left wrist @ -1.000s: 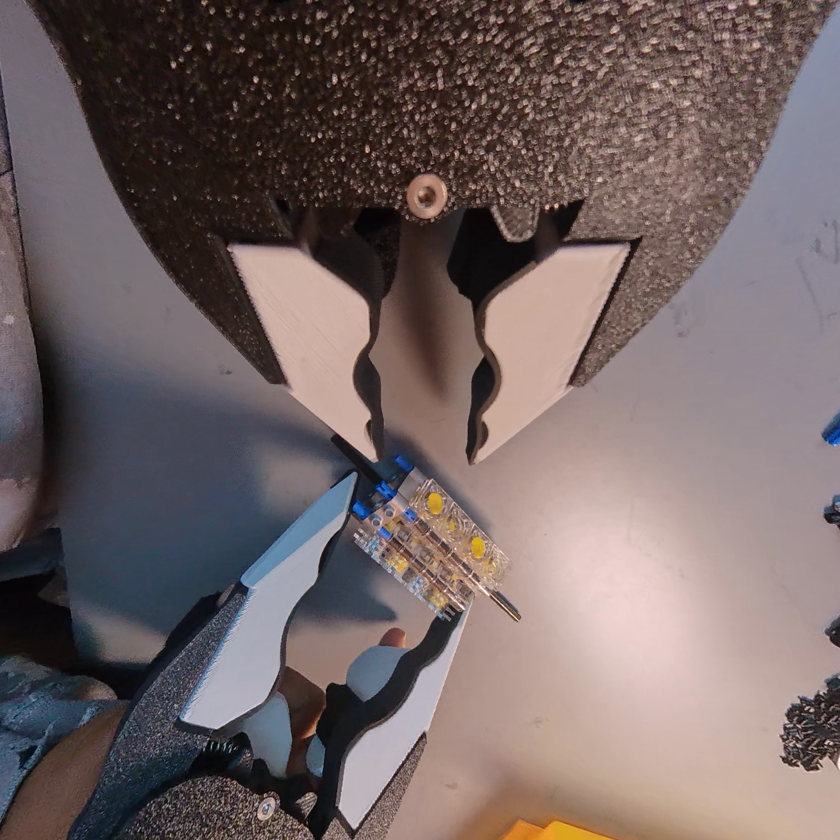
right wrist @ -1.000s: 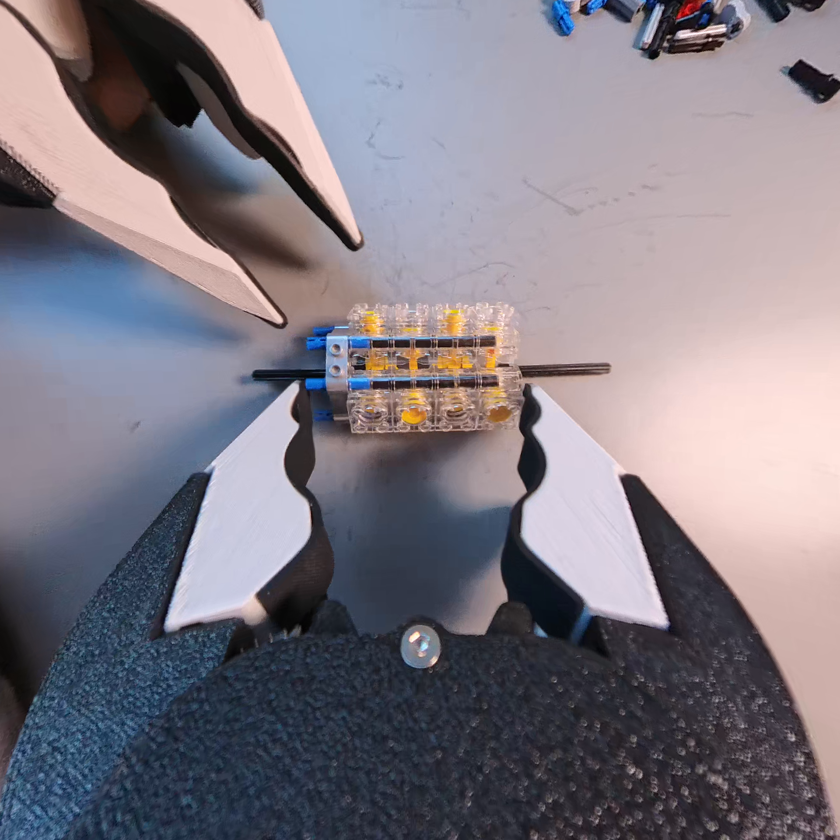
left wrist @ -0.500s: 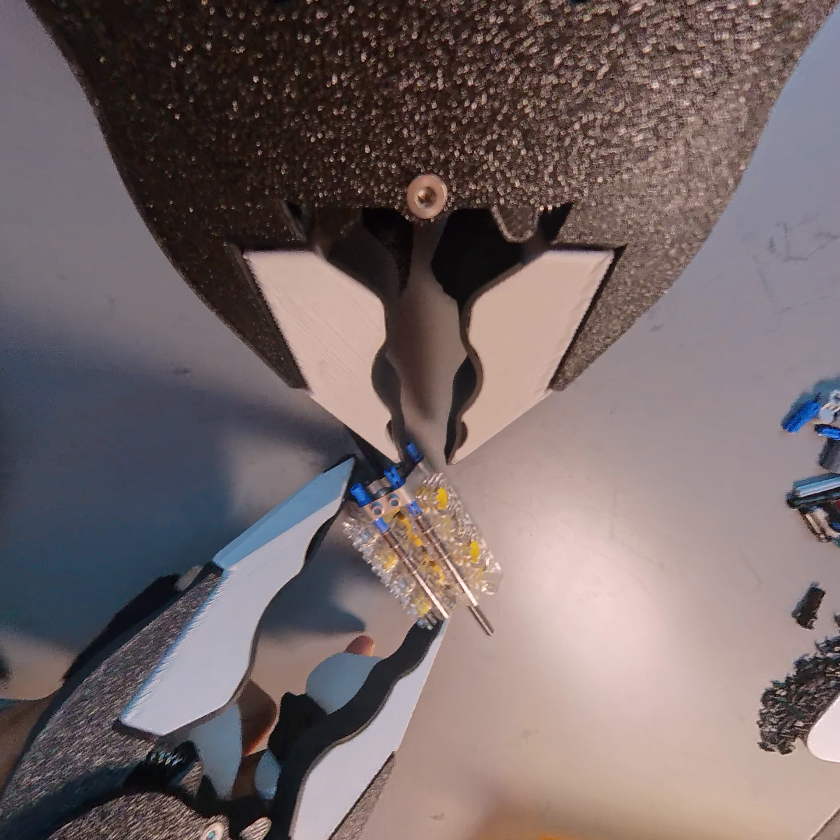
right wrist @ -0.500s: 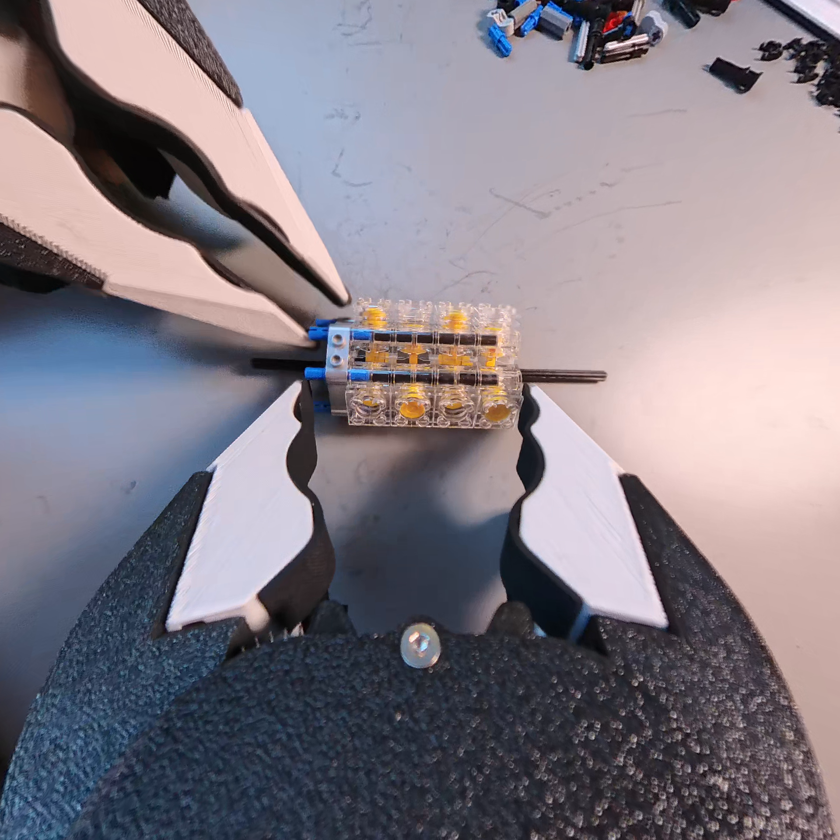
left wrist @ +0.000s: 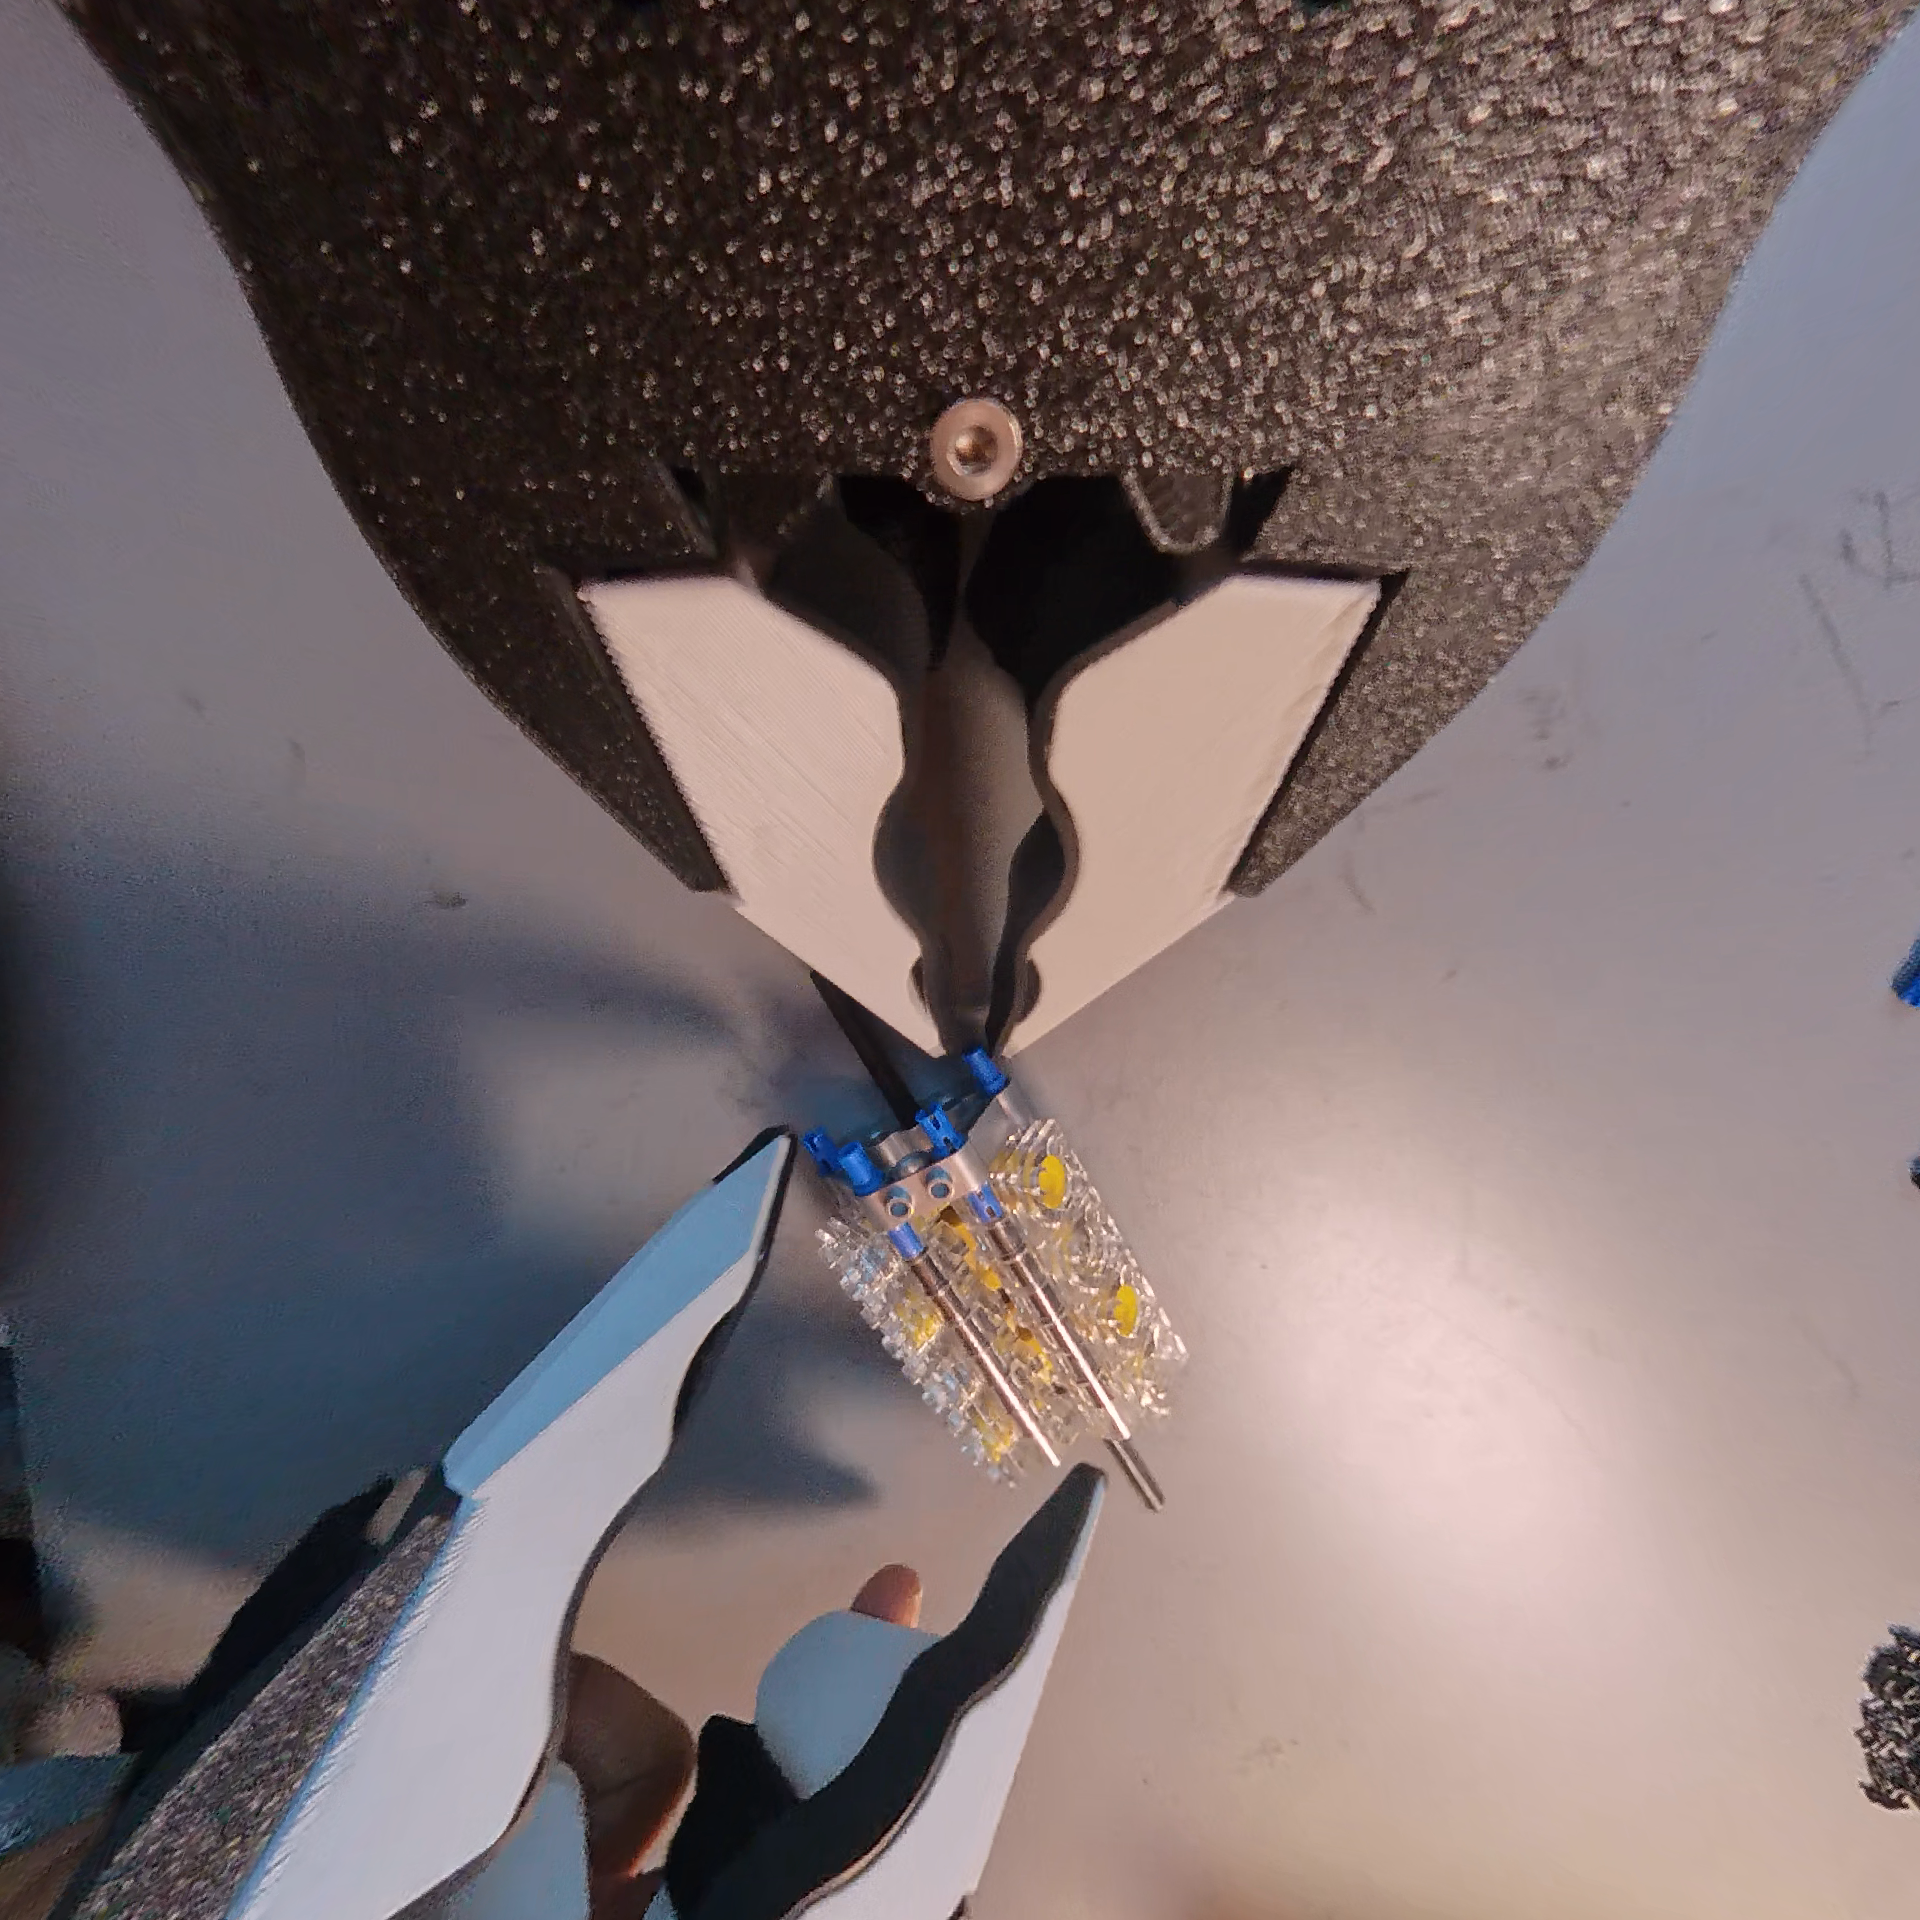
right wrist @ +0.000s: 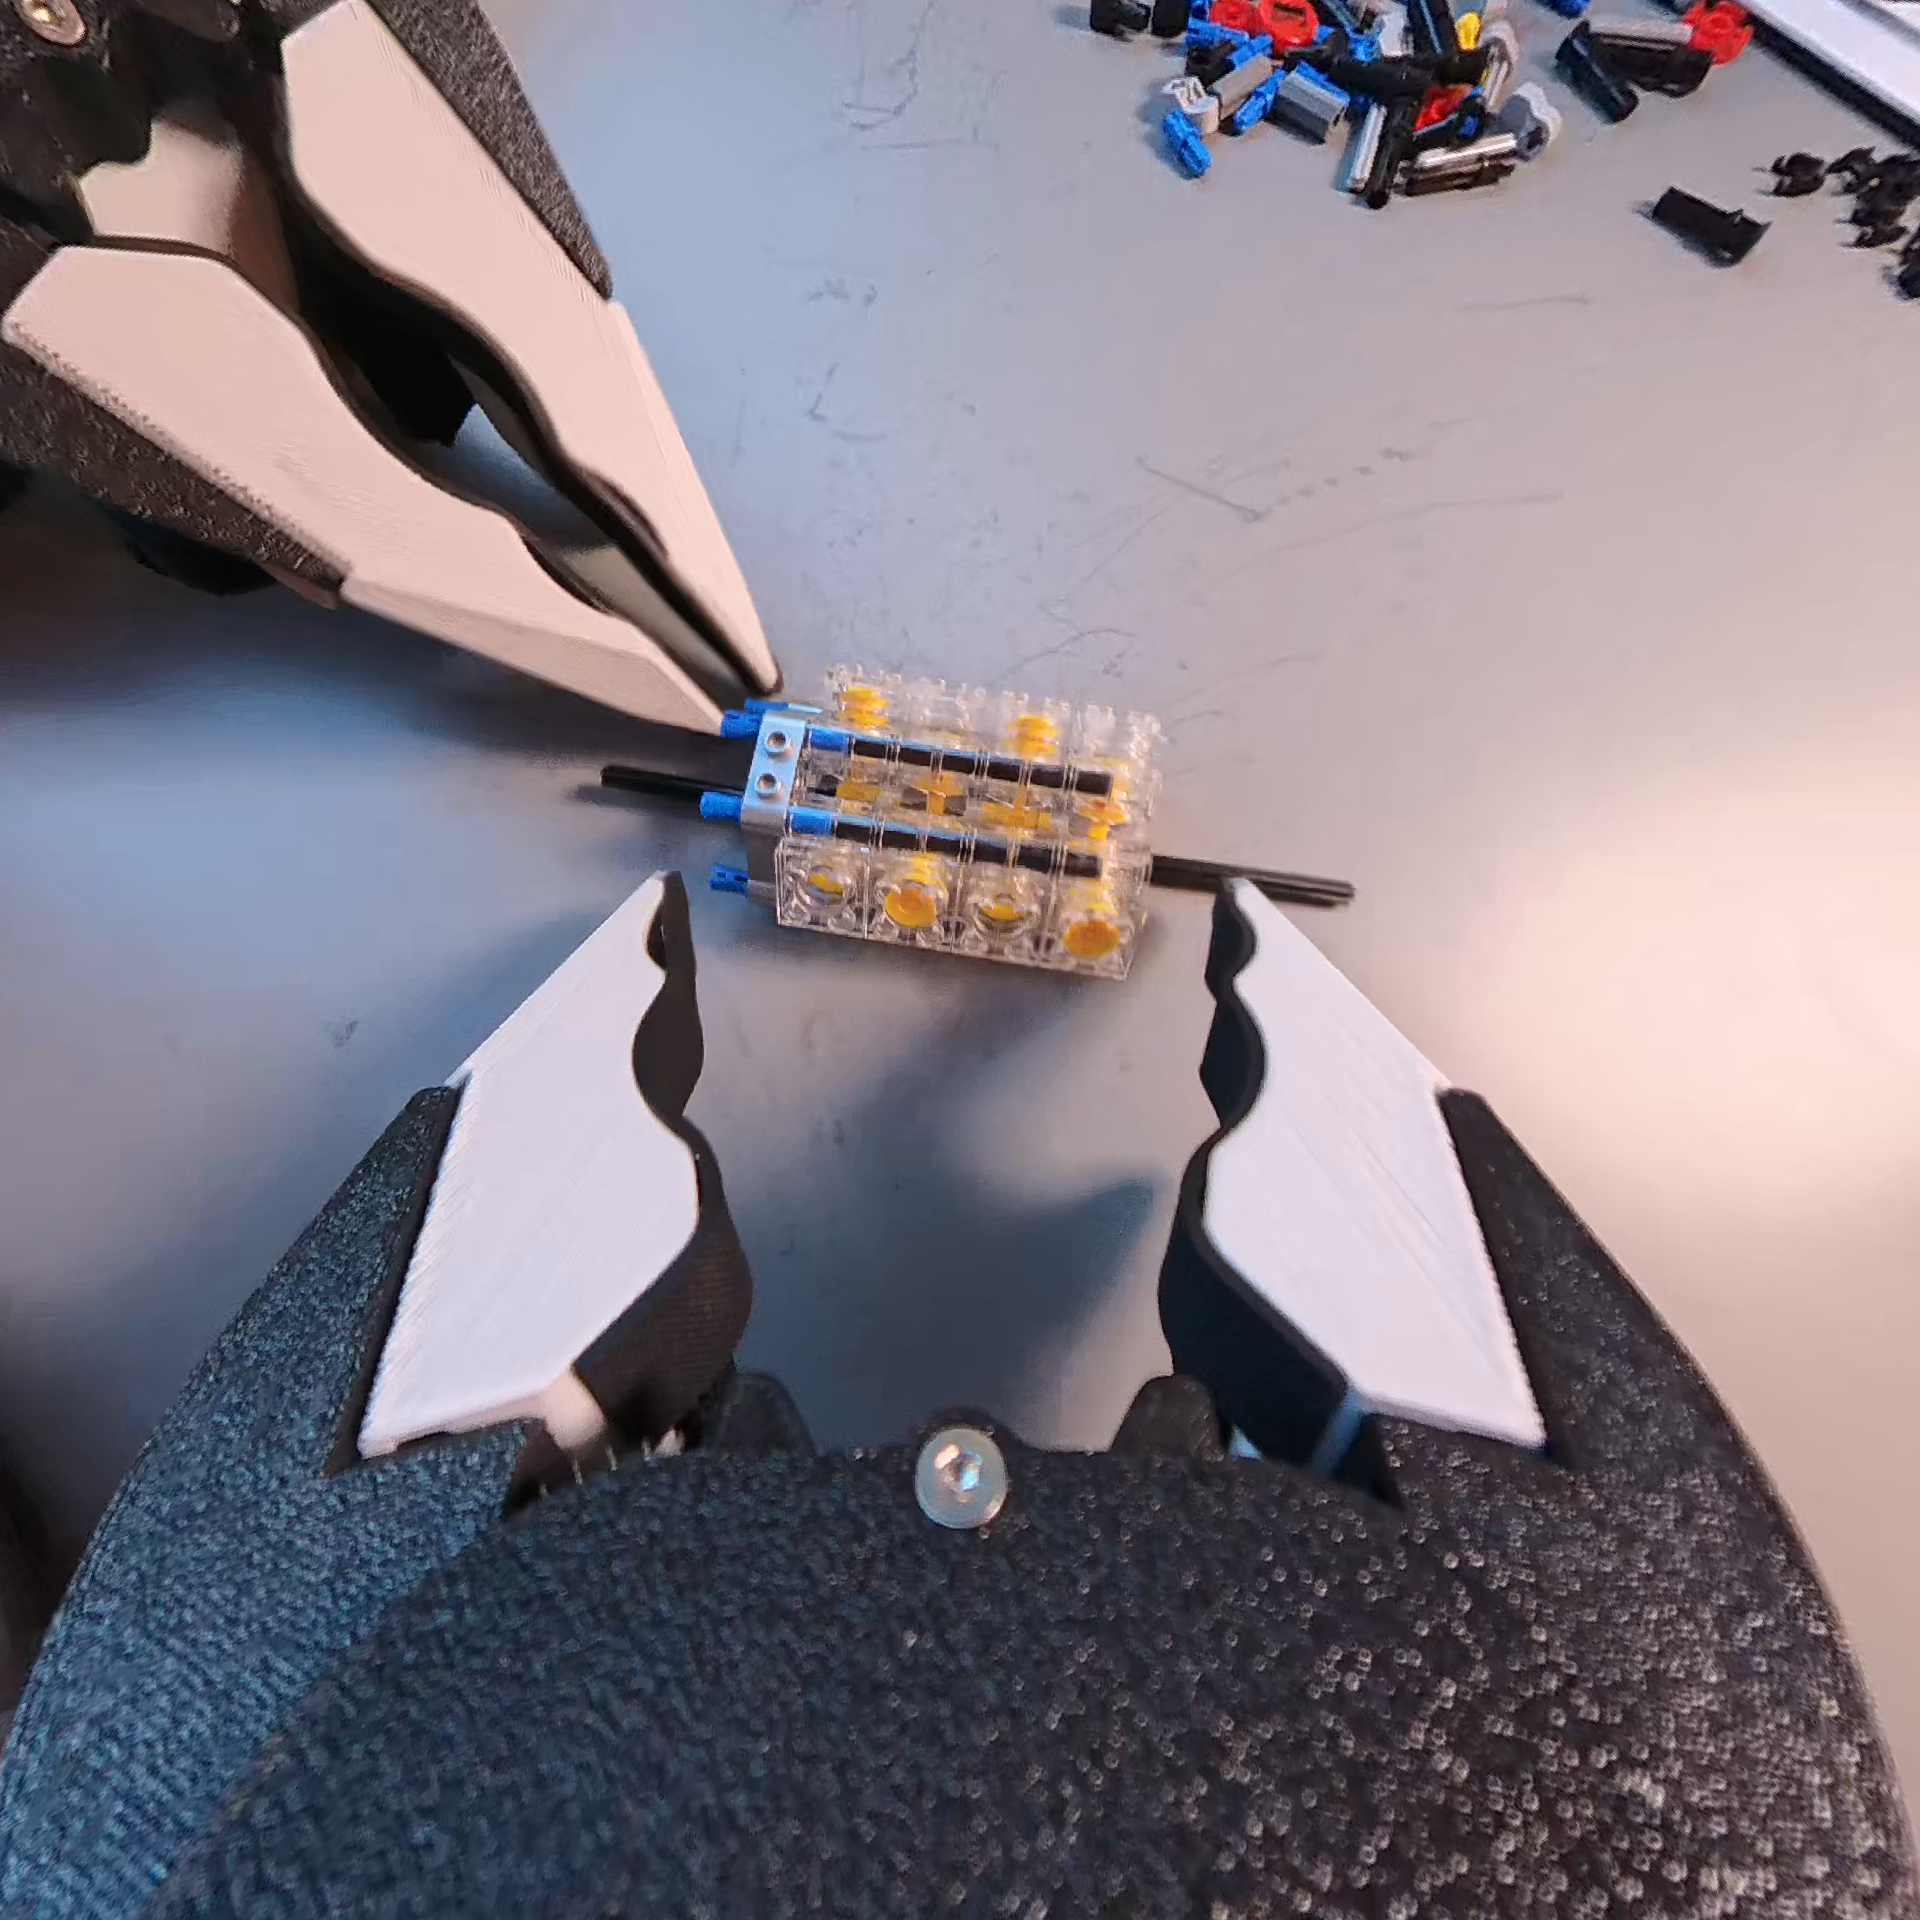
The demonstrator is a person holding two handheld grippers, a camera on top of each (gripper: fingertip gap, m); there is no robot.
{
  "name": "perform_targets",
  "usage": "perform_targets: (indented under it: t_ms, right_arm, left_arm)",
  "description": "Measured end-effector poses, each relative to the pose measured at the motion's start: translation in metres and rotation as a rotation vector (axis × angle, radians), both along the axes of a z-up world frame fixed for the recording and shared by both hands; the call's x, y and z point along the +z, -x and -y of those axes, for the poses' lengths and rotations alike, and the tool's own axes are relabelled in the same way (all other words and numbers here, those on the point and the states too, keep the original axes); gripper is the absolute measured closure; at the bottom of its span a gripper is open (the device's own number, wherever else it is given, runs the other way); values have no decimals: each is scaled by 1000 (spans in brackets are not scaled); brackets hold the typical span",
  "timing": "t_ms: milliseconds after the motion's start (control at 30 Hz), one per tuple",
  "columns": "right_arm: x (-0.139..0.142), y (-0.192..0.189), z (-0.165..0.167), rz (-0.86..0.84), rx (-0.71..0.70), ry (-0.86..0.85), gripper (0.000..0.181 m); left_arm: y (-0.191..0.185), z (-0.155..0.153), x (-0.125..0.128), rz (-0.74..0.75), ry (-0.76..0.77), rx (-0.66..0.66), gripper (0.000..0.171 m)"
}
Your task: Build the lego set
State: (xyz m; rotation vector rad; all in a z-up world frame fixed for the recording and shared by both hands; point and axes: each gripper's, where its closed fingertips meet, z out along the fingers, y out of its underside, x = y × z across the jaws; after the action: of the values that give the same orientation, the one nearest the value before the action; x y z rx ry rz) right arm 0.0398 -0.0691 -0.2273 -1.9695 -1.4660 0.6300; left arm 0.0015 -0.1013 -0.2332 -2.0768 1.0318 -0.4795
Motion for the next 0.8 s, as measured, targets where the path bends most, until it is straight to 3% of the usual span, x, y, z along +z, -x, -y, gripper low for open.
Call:
perform_targets:
  t_ms: [267, 500, 600, 700, 800]
  right_arm:
    - [2, 8, 5, 148, 126, -27, 68]
    - [-6, 17, 3, 340, 215, -86, 65]
    - [-11, 18, 3, 440, 240, -66, 72]
    - [-13, 19, 10, 462, 273, -3, 91]
    - [-13, 13, 11, 483, 305, -9, 92]
  left_arm:
    - [-24, 20, 1, -34, -37, -150, 163]
    - [-2, 17, 4, -8, -35, -75, 162]
    - [1, 18, 5, -12, -49, -68, 162]
    - [2, 20, 2, -8, -46, -68, 162]
    - [0, 23, 1, -18, -50, -82, 162]
